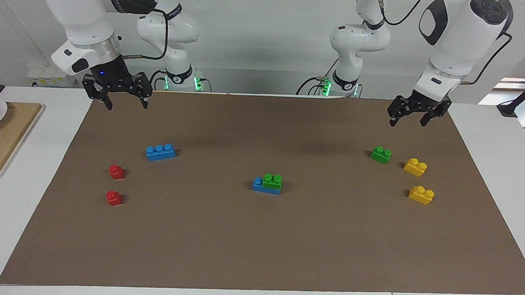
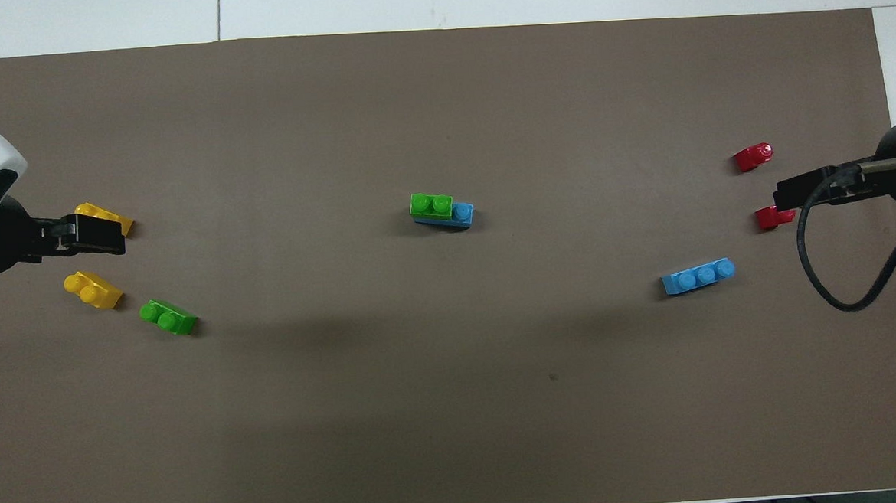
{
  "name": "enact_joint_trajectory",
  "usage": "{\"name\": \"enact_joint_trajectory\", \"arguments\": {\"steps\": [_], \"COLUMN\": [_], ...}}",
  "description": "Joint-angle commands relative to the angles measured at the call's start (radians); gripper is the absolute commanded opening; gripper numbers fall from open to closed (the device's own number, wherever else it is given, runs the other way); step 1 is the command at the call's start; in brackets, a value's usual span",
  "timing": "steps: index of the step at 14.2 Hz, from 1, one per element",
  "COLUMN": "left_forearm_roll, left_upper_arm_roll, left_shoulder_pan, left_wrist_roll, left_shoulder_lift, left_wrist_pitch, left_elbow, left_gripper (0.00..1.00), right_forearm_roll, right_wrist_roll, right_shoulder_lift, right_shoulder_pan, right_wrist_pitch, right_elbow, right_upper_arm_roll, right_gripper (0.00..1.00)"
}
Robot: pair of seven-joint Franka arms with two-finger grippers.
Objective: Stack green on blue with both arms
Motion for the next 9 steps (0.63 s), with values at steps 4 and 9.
{"name": "enact_joint_trajectory", "arguments": {"steps": [4, 9], "left_forearm_roll": [-0.032, -0.032], "left_upper_arm_roll": [-0.007, -0.007], "left_shoulder_pan": [0.02, 0.02], "left_wrist_roll": [0.009, 0.009], "left_shoulder_lift": [-0.023, -0.023], "left_wrist_pitch": [-0.009, -0.007], "left_elbow": [-0.008, -0.008], "left_gripper": [1.0, 1.0], "right_forearm_roll": [-0.016, -0.019], "right_wrist_roll": [-0.018, 0.038], "right_shoulder_lift": [0.008, 0.006], "right_shoulder_pan": [-0.027, -0.024], "right_wrist_pitch": [-0.022, -0.029], "right_elbow": [0.016, 0.014], "right_upper_arm_roll": [0.011, 0.01], "right_gripper": [1.0, 1.0]}}
